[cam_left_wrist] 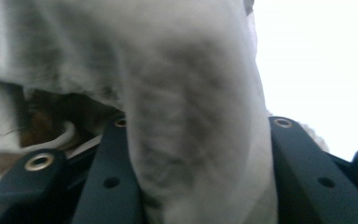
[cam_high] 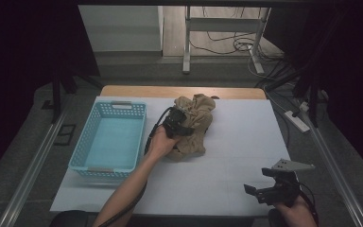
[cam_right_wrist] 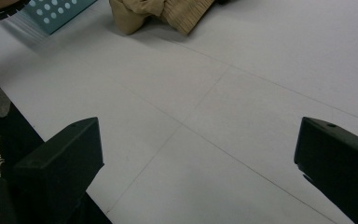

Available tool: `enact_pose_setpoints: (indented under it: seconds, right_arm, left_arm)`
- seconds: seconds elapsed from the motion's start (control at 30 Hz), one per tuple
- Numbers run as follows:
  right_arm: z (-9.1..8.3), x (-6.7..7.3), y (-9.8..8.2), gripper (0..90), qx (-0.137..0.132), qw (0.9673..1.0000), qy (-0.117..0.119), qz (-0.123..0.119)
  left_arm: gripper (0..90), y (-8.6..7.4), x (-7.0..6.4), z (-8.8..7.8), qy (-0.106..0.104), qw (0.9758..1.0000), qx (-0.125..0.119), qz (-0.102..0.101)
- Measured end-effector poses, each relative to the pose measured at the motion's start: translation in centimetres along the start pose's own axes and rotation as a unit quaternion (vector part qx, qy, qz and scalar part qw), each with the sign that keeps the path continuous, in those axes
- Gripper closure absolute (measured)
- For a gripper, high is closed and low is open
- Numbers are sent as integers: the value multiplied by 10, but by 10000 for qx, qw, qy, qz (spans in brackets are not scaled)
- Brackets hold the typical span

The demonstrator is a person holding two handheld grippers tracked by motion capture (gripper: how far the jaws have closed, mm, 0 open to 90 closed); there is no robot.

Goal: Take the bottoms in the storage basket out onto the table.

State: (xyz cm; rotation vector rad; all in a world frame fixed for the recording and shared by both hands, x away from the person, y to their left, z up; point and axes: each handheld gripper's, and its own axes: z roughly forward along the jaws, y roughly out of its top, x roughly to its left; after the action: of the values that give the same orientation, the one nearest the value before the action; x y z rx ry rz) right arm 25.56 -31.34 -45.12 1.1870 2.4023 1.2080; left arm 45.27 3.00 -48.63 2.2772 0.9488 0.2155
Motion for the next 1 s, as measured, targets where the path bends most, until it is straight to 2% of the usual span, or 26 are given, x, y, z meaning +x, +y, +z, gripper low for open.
enact_pose_setpoints:
  seconds: [0.1, 0.23, 0.3, 0.53, 0.8, 1.0]
  right_arm:
    - [0, 0, 0, 11, 7, 10000, -3, -13]
    - [0, 0, 0, 11, 14, 10000, -9, -19]
    - [0, 0, 0, 11, 26, 10000, -4, -18]
    - [1, 0, 0, 12, 52, 10000, -5, -12]
    - [1, 0, 0, 12, 60, 10000, 0, -17]
    - [1, 0, 0, 12, 43, 10000, 4, -2]
  left_arm:
    - [597, 1, -4, 5, 134, 9998, 114, -55]
    - [536, 1, -7, 10, 260, 9992, 293, 53]
    - [495, 0, -7, 12, 271, 9991, 339, 37]
    - [430, -6, 1, 16, 84, 9994, 287, -201]
    - [367, -6, 1, 16, 47, 9995, 256, -177]
    - [285, -4, 2, 16, -42, 9994, 265, -219]
